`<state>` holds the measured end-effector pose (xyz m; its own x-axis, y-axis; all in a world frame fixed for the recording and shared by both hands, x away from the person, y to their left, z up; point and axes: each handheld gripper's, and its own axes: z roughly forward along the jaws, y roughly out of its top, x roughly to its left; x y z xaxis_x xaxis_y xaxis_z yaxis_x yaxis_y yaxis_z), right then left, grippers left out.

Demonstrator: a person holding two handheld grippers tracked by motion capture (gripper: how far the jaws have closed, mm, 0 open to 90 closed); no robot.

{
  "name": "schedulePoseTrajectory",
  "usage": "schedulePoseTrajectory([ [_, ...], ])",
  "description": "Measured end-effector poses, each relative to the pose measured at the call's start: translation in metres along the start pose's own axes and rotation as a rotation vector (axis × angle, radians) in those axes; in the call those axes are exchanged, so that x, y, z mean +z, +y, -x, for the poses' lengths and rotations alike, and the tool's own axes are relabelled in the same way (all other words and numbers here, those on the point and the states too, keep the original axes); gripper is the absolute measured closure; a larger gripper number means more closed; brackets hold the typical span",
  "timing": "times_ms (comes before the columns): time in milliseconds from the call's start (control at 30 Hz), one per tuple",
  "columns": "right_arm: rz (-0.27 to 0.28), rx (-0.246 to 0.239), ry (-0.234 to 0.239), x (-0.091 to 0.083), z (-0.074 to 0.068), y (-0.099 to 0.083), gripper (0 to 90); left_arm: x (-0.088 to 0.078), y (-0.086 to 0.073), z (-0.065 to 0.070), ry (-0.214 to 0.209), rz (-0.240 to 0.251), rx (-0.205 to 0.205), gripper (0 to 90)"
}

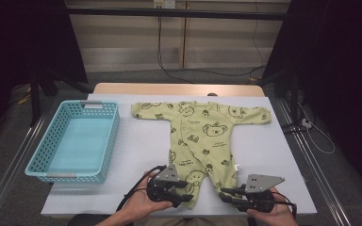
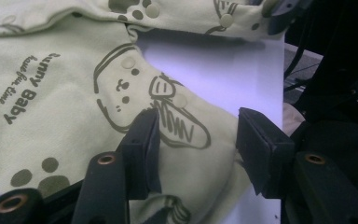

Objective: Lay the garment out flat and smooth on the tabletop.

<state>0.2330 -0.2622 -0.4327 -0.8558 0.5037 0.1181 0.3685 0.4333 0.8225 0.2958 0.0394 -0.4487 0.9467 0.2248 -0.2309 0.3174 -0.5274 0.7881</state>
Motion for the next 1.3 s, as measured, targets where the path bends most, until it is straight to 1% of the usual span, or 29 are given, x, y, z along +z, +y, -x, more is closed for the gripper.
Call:
schedulePoseTrajectory([
  [33, -0.002, 0.006, 0.006, 0.001, -0.001, 0.000, 70.3, -0.001, 0.000, 0.000, 0.010, -0.007, -0.001, 49.0],
  [100, -0.011, 0.006, -0.004, 0.000, 0.001, -0.001, 64.8, -0.004, -0.001, 0.001, 0.008, -0.006, 0.005, 48.8],
  [133, -0.009, 0.010, -0.012, -0.001, 0.002, -0.001, 61.1, -0.009, 0.000, 0.002, 0.041, -0.025, 0.003, 48.8],
  [200, 0.023, 0.028, -0.029, -0.006, 0.005, 0.000, 59.7, -0.019, -0.001, 0.000, 0.054, -0.025, 0.006, 50.6],
  [233, 0.031, 0.022, -0.054, -0.009, 0.008, 0.000, 60.4, -0.023, -0.002, -0.001, 0.064, -0.009, 0.004, 55.6],
  [300, 0.054, 0.034, -0.093, -0.014, 0.013, 0.000, 62.4, -0.030, -0.002, -0.007, 0.073, 0.007, -0.015, 60.6],
  [333, 0.050, 0.039, -0.122, -0.016, 0.017, -0.001, 62.4, -0.032, -0.002, -0.011, 0.081, 0.014, -0.016, 65.0],
  [367, 0.039, 0.035, -0.173, -0.017, 0.022, -0.003, 63.4, -0.035, -0.002, -0.013, 0.105, 0.012, -0.033, 66.5],
  [400, 0.020, 0.035, -0.217, -0.018, 0.028, -0.005, 64.1, -0.037, -0.002, -0.016, 0.108, 0.020, -0.037, 67.7],
  [433, 0.013, 0.052, -0.231, -0.020, 0.033, -0.008, 64.2, -0.039, -0.002, -0.020, 0.110, 0.021, -0.037, 68.4],
  [500, -0.010, 0.086, -0.269, -0.021, 0.042, -0.014, 63.9, -0.041, -0.004, -0.026, 0.131, 0.019, -0.060, 68.3],
  [600, -0.037, 0.121, -0.278, -0.017, 0.047, -0.017, 62.2, -0.037, -0.007, -0.032, 0.155, 0.006, -0.084, 62.0],
  [633, -0.058, 0.118, -0.294, -0.014, 0.048, -0.018, 61.6, -0.036, -0.007, -0.032, 0.158, -0.014, -0.089, 60.7],
  [733, -0.134, 0.130, -0.324, -0.003, 0.053, -0.021, 61.8, -0.035, -0.007, -0.032, 0.169, -0.018, -0.077, 57.0],
  [767, -0.125, 0.140, -0.320, -0.003, 0.054, -0.021, 64.3, -0.035, -0.007, -0.032, 0.178, -0.011, -0.083, 56.9],
  [833, -0.118, 0.147, -0.303, -0.004, 0.054, -0.022, 81.5, -0.040, -0.007, -0.036, 0.193, -0.027, -0.086, 54.5],
  [867, -0.114, 0.138, -0.289, -0.004, 0.053, -0.022, 87.6, -0.041, -0.009, -0.037, 0.201, -0.009, -0.094, 54.6],
  [900, -0.128, 0.121, -0.307, -0.005, 0.051, -0.021, 88.5, -0.041, -0.009, -0.038, 0.201, -0.014, -0.093, 54.6],
  [933, -0.136, 0.108, -0.320, -0.005, 0.050, -0.021, 88.9, -0.041, -0.010, -0.037, 0.201, -0.014, -0.112, 55.0],
  [967, -0.142, 0.110, -0.331, -0.007, 0.049, -0.021, 89.1, -0.040, -0.010, -0.035, 0.199, -0.018, -0.106, 55.7],
  [1000, -0.143, 0.116, -0.337, -0.010, 0.051, -0.022, 89.1, -0.040, -0.010, -0.035, 0.203, -0.028, -0.079, 56.0],
  [1033, -0.134, 0.127, -0.342, -0.014, 0.052, -0.023, 89.2, -0.039, -0.010, -0.032, 0.192, -0.015, -0.092, 56.1],
  [1067, -0.129, 0.134, -0.351, -0.018, 0.052, -0.025, 89.1, -0.039, -0.009, -0.030, 0.187, -0.034, -0.097, 56.8],
  [1133, -0.124, 0.145, -0.354, -0.023, 0.053, -0.028, 89.0, -0.038, -0.009, -0.027, 0.175, -0.028, -0.076, 57.1],
  [1167, -0.125, 0.151, -0.355, -0.023, 0.053, -0.029, 88.6, -0.036, -0.010, -0.023, 0.189, -0.010, -0.078, 57.1],
  [1200, -0.127, 0.146, -0.361, -0.023, 0.052, -0.030, 88.1, -0.039, -0.009, -0.021, 0.171, -0.020, -0.074, 57.1],
  [1233, -0.126, 0.136, -0.357, -0.023, 0.052, -0.029, 87.7, -0.041, -0.010, -0.017, 0.177, -0.011, -0.071, 57.1],
  [1267, -0.122, 0.137, -0.354, -0.023, 0.052, -0.029, 85.9, -0.045, -0.010, -0.013, 0.176, 0.000, -0.053, 57.0],
  [1300, -0.115, 0.146, -0.351, -0.023, 0.051, -0.029, 82.7, -0.048, -0.011, -0.007, 0.171, 0.018, -0.053, 57.0],
])
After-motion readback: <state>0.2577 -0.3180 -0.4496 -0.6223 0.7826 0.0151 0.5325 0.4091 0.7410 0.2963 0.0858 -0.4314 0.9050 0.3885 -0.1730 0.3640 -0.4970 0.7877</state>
